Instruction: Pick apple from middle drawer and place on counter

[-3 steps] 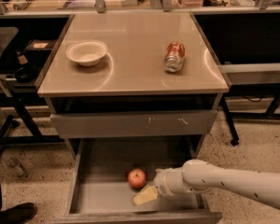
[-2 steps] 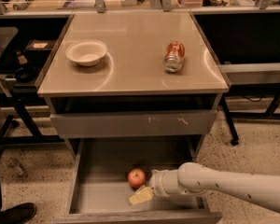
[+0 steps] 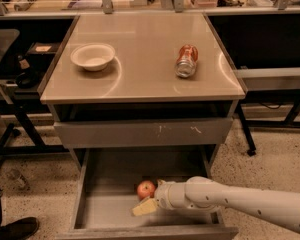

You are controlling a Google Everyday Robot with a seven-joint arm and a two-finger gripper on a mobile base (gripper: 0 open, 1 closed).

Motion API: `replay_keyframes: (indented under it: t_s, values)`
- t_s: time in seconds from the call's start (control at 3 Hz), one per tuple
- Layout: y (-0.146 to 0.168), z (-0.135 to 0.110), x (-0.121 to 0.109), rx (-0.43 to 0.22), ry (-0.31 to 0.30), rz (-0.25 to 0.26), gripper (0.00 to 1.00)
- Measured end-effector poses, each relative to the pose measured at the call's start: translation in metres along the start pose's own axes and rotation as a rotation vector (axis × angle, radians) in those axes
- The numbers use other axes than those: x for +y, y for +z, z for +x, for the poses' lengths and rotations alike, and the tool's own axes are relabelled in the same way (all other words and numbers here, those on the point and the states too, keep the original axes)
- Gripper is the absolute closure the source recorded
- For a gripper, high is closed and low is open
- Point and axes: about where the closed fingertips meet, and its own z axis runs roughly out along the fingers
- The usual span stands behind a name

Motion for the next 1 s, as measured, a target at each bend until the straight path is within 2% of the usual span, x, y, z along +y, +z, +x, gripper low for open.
replay_keyframes:
  t_s: [0.33, 0.67, 1.0]
  values:
    - [0.024, -0.013, -0.007, -0.049, -0.020, -0.003, 0.00]
    - [0.036, -0.014, -0.012, -0.055, -0.024, -0.007, 0.00]
    - [0.037, -0.014, -0.013, -0.056, -0.024, -0.007, 0.16]
